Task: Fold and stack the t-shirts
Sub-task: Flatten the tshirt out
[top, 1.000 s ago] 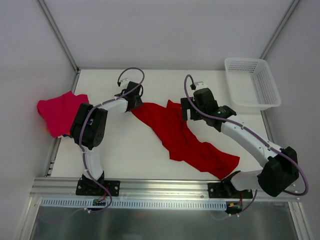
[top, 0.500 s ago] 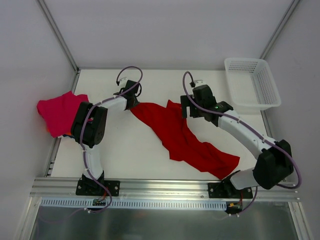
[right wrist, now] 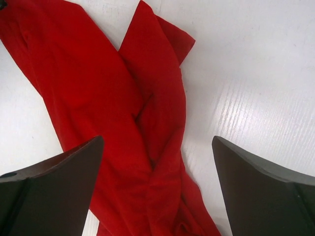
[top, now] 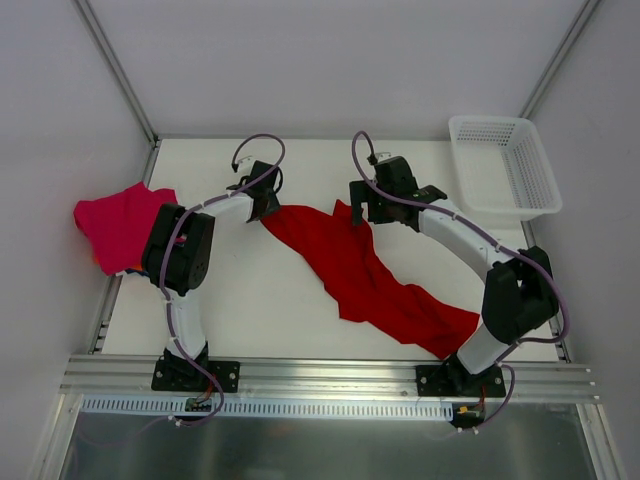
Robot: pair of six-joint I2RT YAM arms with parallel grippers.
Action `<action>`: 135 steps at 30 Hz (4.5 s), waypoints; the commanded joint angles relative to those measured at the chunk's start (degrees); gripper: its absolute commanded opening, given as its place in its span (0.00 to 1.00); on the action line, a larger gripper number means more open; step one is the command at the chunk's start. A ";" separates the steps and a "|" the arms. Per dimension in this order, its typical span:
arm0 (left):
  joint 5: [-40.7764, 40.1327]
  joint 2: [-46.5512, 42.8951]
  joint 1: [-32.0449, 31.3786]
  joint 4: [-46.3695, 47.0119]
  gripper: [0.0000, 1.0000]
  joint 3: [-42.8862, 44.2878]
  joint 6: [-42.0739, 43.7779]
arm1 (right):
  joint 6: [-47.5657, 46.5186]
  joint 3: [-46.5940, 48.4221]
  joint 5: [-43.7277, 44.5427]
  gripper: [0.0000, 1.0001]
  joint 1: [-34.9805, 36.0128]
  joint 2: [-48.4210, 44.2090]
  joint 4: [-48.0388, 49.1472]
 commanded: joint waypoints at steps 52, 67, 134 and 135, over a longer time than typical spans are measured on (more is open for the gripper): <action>6.53 4.10 2.70 -7.14 0.00 4.95 -0.75 | 3.05 37.61 -5.79 0.76 -0.67 36.35 -13.35; 6.79 3.83 2.78 -7.14 0.00 4.86 -0.57 | 2.96 46.77 -3.51 0.52 1.09 44.28 -17.22; 10.14 -62.00 -9.34 -39.22 0.00 32.11 10.67 | -16.90 46.69 32.26 0.01 -0.75 -41.77 -22.59; 9.35 -61.21 -9.34 -39.22 0.00 30.71 10.76 | -16.99 42.50 32.61 0.01 -0.66 -41.77 -21.01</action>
